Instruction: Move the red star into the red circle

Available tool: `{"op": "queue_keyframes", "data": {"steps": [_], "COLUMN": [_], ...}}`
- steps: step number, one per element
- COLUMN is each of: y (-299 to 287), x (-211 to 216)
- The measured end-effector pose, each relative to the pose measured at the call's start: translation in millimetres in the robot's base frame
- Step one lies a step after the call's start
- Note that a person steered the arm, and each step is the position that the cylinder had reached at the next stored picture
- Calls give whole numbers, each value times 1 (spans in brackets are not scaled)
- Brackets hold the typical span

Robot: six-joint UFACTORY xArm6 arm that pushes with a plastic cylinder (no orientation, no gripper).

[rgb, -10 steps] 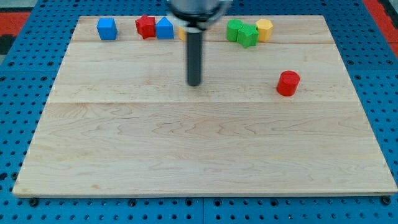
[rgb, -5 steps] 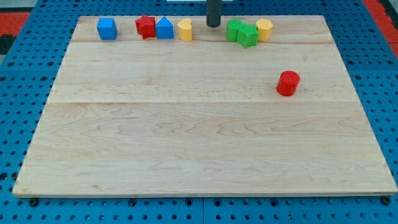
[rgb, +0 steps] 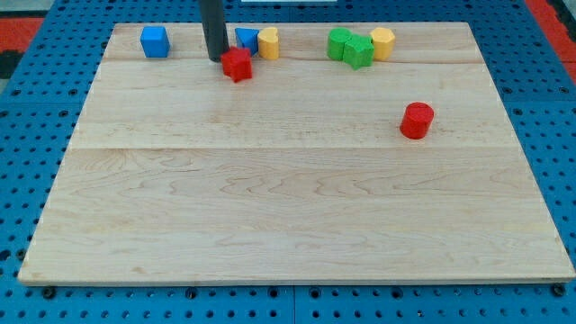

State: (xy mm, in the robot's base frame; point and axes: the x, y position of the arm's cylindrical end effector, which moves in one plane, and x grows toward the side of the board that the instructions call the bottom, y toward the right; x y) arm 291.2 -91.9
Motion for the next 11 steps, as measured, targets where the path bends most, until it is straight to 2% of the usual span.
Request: {"op": "queue_keyframes", "data": {"steps": [2, 3, 4, 5, 6, 7, 8, 10, 11], "y": [151, 106, 69, 66, 162, 205, 161, 139, 96], "x": [29, 52, 45, 77, 88, 95, 98, 98, 61]}}
